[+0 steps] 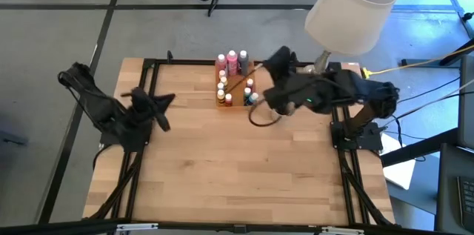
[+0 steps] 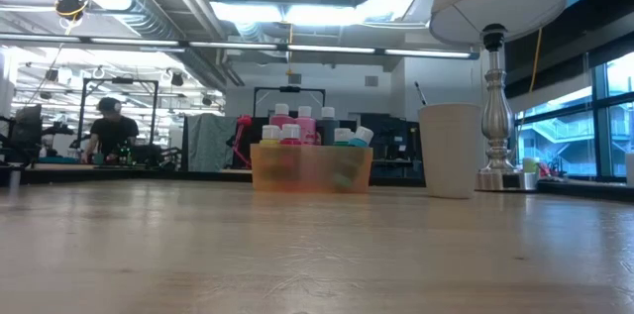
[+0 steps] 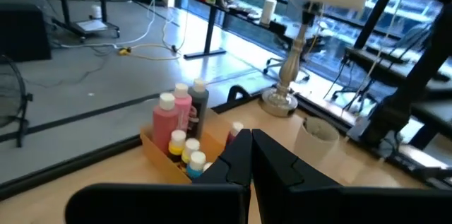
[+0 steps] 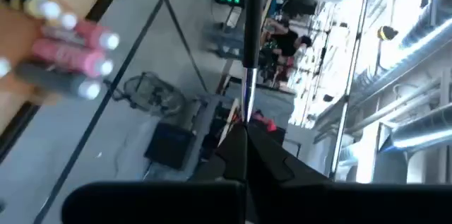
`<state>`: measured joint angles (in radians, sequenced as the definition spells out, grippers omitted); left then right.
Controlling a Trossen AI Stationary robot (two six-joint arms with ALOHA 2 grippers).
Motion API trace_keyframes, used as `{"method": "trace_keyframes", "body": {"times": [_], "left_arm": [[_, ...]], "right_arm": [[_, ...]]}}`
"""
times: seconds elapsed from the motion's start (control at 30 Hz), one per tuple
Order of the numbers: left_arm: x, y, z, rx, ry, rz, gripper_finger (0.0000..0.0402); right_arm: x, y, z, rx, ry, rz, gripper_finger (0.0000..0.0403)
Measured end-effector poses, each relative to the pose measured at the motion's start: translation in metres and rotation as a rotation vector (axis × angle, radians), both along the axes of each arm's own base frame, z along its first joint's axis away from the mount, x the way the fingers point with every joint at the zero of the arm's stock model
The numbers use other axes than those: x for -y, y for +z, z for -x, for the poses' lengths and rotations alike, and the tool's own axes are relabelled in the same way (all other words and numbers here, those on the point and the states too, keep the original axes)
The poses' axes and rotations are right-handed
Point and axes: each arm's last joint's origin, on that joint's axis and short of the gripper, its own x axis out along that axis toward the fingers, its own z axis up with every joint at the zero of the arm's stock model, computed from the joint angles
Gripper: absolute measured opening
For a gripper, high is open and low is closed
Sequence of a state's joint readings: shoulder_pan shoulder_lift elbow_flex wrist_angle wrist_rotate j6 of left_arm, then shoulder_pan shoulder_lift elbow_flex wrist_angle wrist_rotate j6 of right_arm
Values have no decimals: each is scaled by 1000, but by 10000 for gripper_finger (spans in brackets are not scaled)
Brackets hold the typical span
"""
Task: Pick & Place Paint Supplies
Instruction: Put the black paint brush into the light brown cup
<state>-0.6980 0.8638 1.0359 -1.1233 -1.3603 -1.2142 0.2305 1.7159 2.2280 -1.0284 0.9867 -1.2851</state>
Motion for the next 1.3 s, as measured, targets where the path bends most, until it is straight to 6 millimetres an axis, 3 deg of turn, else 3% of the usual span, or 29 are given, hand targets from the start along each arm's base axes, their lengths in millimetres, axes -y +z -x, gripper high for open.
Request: {"method": "trace_keyframes", "body": {"times": [0.13,0.33,0.57,0.7,0.87,1.3], "left_arm": [[17,-13,-20,-43,10,-26,2],[35,-28,-36,-6,18,47,2],[55,-38,-39,38,-22,76,2],[63,-42,-41,116,-15,69,2],[76,-49,-49,250,5,96,2],[128,-80,-97,424,31,209,2]], "right_arm": [[-4,-5,21,-36,-47,-49,0],[-13,-14,35,-51,-96,-101,0],[-24,-44,31,-119,-154,-24,0],[-31,-65,35,-179,-182,-22,0],[-43,-78,45,-176,-163,7,0],[-26,-128,79,-284,-205,68,0]]}}
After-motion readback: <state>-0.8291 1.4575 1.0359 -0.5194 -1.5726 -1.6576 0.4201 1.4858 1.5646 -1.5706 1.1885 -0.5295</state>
